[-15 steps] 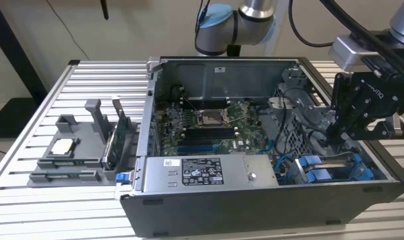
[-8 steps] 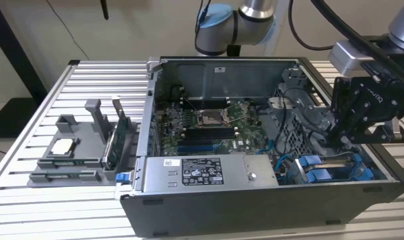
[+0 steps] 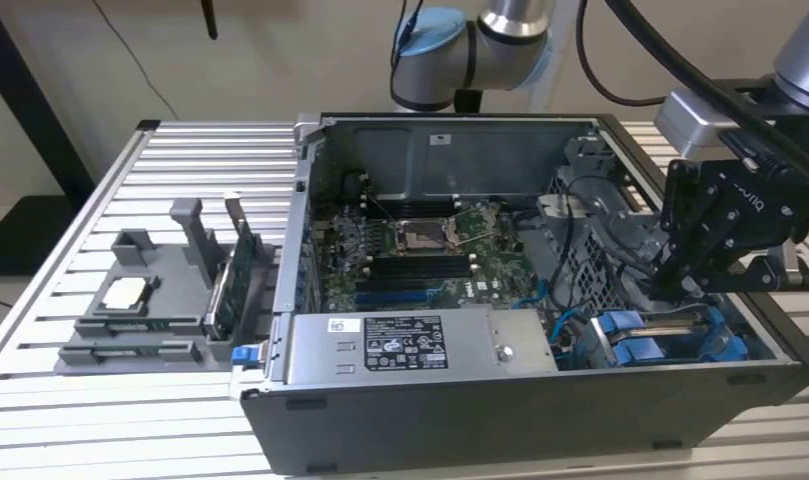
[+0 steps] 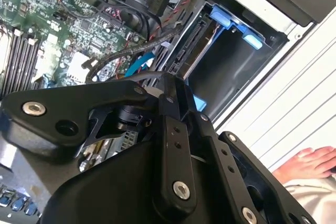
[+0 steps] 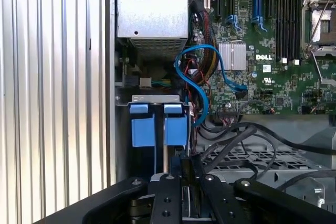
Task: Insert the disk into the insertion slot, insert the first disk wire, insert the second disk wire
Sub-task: 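Insert the first disk wire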
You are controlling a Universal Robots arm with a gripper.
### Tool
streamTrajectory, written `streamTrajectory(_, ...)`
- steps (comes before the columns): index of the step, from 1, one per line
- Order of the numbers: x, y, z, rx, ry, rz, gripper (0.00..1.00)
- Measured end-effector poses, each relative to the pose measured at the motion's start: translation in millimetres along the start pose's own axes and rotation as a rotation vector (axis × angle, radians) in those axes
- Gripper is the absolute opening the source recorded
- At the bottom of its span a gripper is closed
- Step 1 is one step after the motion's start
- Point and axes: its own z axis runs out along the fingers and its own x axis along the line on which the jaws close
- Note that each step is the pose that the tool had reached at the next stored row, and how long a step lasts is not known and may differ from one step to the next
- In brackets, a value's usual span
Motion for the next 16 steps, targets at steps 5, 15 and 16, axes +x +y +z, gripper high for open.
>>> streamTrajectory(5,0.0,-0.1,0.1,0.0010,-0.0001,0.000,0.19)
streamTrajectory(15,0.1,-3.0,2.0,0.0103,0.0045,0.000,0.19)
streamTrajectory(16,0.1,-4.0,2.3,0.0105,0.0047,0.000,0.19)
